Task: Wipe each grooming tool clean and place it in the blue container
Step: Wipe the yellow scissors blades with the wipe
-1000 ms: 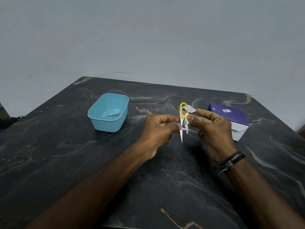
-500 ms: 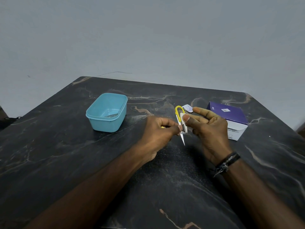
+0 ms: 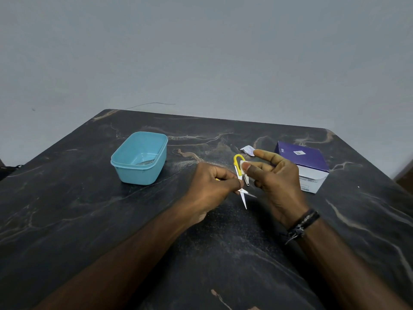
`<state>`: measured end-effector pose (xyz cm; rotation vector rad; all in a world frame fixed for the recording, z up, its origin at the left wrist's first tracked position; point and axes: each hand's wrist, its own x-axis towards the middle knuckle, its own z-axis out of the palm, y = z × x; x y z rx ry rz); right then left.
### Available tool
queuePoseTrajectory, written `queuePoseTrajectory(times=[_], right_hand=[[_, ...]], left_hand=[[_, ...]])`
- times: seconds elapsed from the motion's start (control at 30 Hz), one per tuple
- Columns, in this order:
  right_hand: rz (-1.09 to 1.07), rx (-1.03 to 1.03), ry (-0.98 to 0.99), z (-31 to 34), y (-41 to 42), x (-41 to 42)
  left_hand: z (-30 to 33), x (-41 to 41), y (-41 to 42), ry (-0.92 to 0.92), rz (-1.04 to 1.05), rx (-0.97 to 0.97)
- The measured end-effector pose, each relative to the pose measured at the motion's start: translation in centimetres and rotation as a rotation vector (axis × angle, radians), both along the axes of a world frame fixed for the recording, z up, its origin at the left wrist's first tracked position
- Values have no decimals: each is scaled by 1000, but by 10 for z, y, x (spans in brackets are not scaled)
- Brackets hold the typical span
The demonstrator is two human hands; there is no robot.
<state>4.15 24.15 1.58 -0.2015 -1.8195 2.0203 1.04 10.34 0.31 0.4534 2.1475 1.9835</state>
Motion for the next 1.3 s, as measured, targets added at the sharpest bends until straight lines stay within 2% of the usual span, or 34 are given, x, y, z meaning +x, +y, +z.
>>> queuePoseTrajectory(times=[0.2,0.33,0.43,0.7,0.77,0.9,1.17,1.3], right_hand=[[37,-24,-16,4,3,1],[44,-23,-35,6,4,1],[8,-77,0,8,8,1],[-137,-221,36,7,13,-2],[-162,-262,41,7,13,-2],[-164,-321,54,6,12,-2],[-41,-267,5,1,1,0],[-1,-236,-29,-3,-3,-2]], left_hand=[[6,-1,-6,-32,-106,-58],[9,-7,-13,-64,-68,-61],[13,-11,-17,-83,-34,40],[14,-11,-14,-335,-113,417],[11,-11,-12,-350,-120,433],[5,-7,-6,-318,-113,346],[9,-9,-6,-355,34,502],[12,-10,-8,-337,126,513]])
